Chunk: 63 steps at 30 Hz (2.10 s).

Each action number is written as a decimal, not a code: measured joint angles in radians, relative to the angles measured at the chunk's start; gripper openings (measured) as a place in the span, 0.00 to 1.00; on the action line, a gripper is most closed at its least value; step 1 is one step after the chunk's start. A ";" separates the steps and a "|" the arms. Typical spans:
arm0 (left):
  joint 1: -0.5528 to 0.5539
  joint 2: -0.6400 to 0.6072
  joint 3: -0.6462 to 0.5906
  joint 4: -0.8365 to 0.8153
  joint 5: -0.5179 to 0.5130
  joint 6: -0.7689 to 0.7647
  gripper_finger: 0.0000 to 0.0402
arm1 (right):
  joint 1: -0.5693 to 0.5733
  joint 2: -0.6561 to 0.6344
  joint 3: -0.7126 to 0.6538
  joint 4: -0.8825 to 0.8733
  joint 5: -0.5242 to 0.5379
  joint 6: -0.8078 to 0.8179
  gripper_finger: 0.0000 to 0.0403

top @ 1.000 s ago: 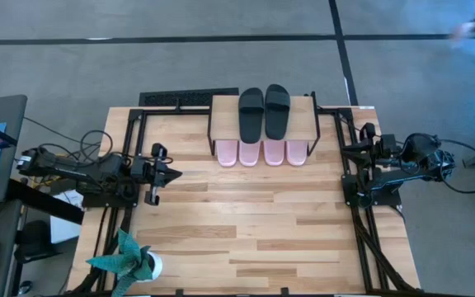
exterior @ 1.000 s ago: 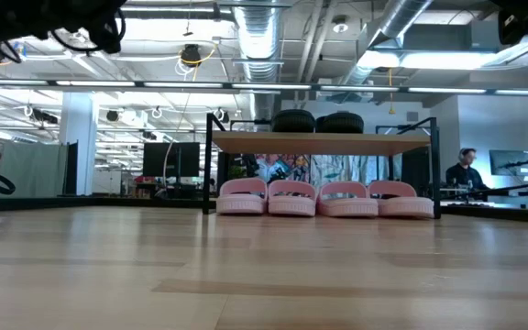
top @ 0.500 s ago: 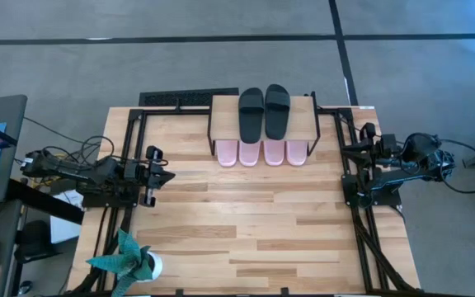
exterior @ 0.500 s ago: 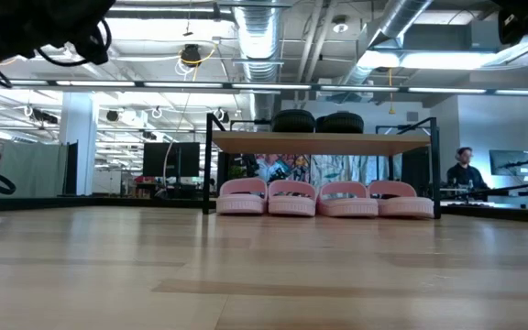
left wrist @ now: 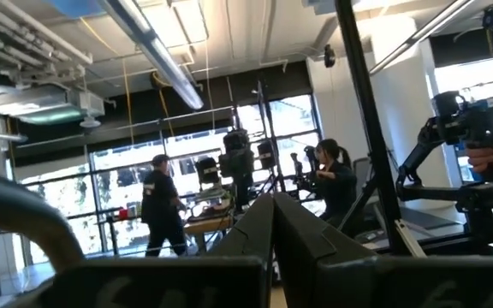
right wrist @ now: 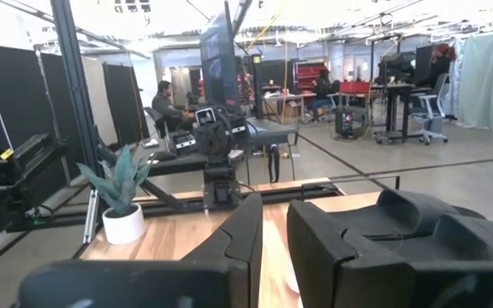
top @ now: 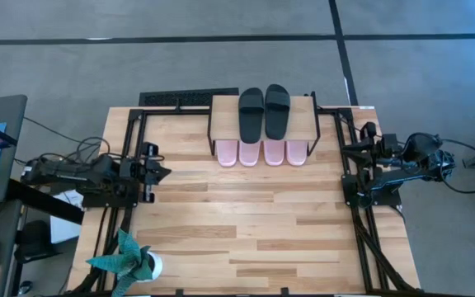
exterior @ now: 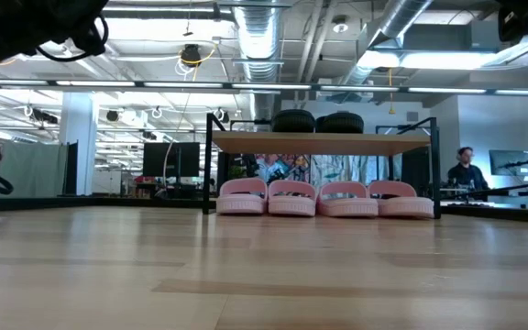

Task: Pick and place slides into the shelf
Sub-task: Return to Home Position

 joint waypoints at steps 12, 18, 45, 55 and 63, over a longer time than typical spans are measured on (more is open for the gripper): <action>0.106 -0.020 -0.001 -0.108 0.095 -0.102 0.00 | -0.002 0.000 0.000 -0.029 0.003 0.010 0.12; 0.106 -0.020 -0.001 -0.116 0.159 -0.108 0.00 | -0.011 0.000 0.000 -0.020 0.015 0.007 0.12; 0.106 -0.020 -0.002 -0.089 0.168 -0.127 0.00 | -0.009 0.000 -0.536 0.968 -0.034 -0.106 0.12; 0.106 -0.020 -0.002 -0.076 0.168 -0.131 0.00 | -0.063 0.000 -0.599 1.044 -0.100 -0.063 0.12; 0.105 -0.020 -0.002 -0.076 0.168 -0.131 0.00 | -0.131 0.000 -0.598 1.017 -0.134 -0.009 0.12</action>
